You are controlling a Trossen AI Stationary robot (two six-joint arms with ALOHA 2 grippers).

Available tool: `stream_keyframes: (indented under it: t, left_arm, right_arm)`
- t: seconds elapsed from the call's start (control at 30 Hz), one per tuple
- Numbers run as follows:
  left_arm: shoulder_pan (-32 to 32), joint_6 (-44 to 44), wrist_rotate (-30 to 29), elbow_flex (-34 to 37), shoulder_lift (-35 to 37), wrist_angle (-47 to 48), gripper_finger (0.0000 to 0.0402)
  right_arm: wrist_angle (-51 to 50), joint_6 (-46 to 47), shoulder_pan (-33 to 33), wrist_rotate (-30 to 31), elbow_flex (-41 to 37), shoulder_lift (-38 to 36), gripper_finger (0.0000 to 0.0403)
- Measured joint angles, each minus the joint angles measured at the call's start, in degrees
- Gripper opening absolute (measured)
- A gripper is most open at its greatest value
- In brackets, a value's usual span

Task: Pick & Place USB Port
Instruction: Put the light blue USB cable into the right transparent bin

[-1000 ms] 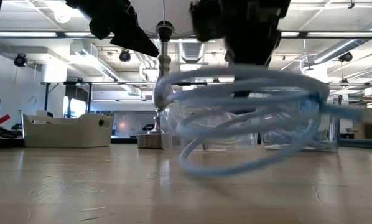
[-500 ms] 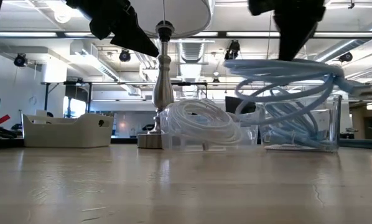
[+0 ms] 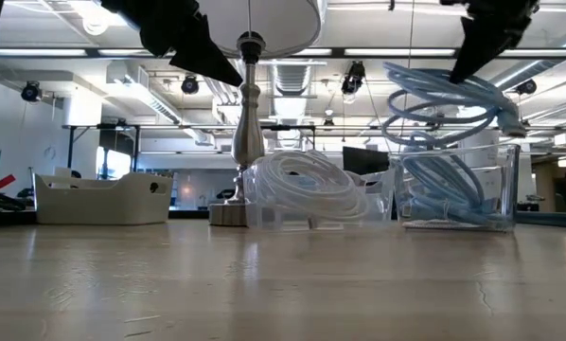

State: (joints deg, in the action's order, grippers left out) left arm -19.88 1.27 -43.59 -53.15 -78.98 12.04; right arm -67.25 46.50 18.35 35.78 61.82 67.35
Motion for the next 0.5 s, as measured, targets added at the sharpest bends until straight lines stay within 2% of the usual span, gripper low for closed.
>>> stream_keyframes:
  t: [0.27, 0.4, 0.5]
  left_arm:
    - [0.0, 2.2, 0.0, 0.0, 0.0, -0.1, 0.0163]
    - [0.0, 2.2, 0.0, 0.0, 0.0, -0.8, 0.0163]
    - [0.0, 2.2, 0.0, 0.0, 0.0, -1.2, 0.0163]
  right_arm:
    - [0.3, 4.1, -1.9, 11.2, -10.6, -9.9, 0.0018]
    - [0.5, 4.9, -3.6, 17.0, -14.0, -12.9, 0.0018]
    - [0.7, 5.7, -4.6, 19.1, -16.1, -14.2, 0.0018]
